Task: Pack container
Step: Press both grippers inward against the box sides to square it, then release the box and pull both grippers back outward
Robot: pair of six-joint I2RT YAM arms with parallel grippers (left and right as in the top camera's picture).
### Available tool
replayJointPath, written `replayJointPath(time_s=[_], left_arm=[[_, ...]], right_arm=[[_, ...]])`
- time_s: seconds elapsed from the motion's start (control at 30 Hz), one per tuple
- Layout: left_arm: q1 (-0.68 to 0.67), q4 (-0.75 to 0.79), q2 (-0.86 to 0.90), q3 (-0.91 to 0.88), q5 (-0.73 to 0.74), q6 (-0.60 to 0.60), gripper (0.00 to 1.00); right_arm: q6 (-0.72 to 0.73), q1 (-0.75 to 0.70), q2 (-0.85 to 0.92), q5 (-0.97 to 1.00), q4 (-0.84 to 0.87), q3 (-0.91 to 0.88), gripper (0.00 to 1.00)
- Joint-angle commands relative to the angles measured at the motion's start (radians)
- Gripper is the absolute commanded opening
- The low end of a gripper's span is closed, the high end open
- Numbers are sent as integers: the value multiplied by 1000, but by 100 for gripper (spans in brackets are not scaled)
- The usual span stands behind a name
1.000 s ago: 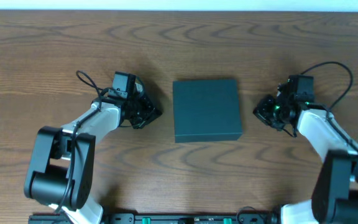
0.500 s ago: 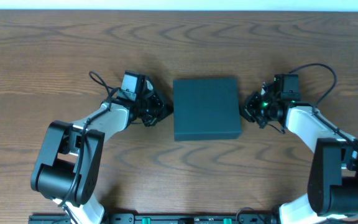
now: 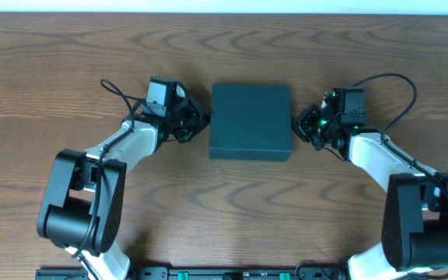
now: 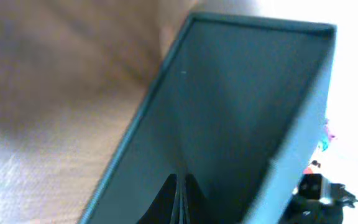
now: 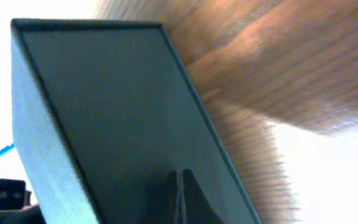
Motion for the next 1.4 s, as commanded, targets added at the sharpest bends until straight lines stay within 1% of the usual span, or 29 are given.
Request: replayJointPath(time_s=[0.0,0.33,0.47,0.73,1.0,1.37], left_arm=[[7,11,5,60,5,-11,6],[13,11,7,79,-32,-10,6],[13,11,33,85,-32,-11,6],[13,15,130,126,31,-11,6],[14,38,130,146,27,-10,5],[17,38,130,148,21,2,6]], right_arm=[[16,28,9,-44,36,2,2],[44,28,45,-29,147,2,2],[58,28,51,-23,172,2,1],[56,28,68,-8,218,2,2],[58,28,98,-5,274,2,2],[76,40,103,-9,289,2,2]])
